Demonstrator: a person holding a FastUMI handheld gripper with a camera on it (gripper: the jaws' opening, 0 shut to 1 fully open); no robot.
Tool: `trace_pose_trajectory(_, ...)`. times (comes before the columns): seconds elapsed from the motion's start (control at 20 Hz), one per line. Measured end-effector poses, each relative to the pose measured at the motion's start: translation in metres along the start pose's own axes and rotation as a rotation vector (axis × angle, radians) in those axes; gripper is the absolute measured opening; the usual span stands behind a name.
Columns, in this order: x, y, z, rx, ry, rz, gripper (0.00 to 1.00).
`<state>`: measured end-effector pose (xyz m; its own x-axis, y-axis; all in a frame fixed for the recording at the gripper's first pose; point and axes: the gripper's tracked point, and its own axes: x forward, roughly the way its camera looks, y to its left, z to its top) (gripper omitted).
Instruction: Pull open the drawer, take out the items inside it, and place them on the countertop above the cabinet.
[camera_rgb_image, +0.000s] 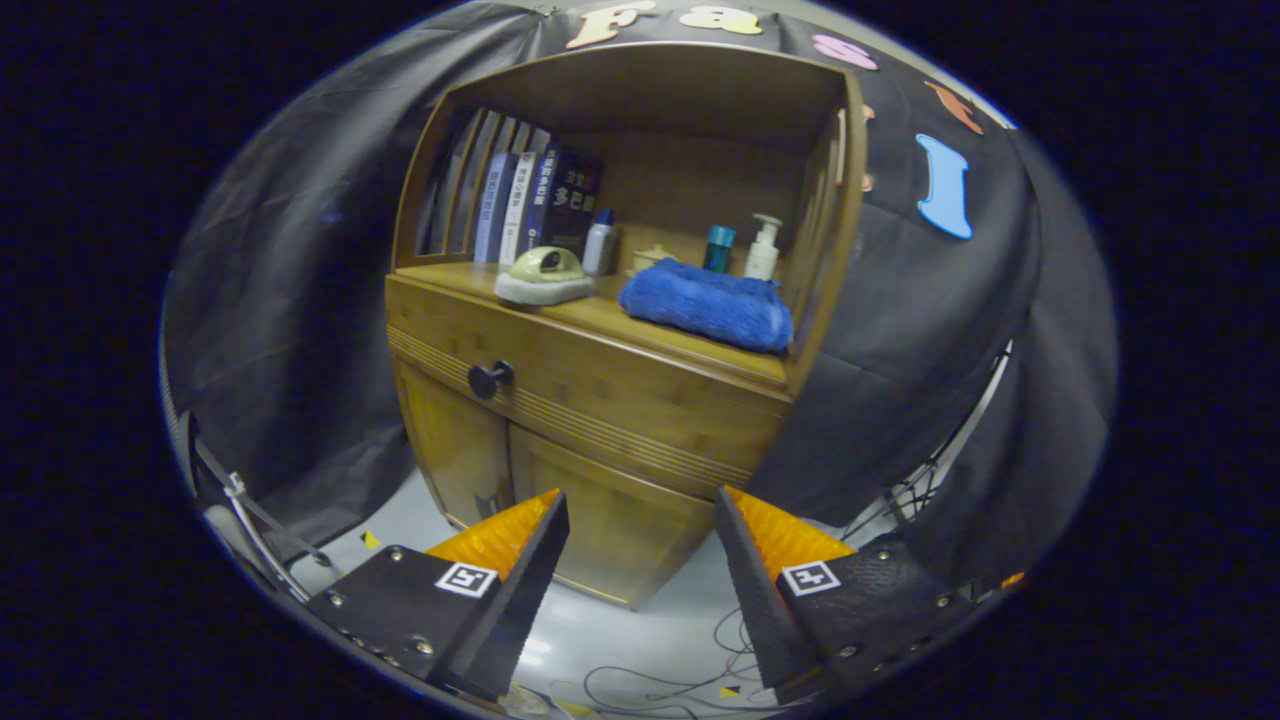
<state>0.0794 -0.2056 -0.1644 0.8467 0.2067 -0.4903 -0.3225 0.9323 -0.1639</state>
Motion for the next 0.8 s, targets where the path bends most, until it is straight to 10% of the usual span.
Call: trace_pose_trajectory(0.8, -0.027, -0.075, -0.033, 0.131, -0.14, -0.113, 0.88)
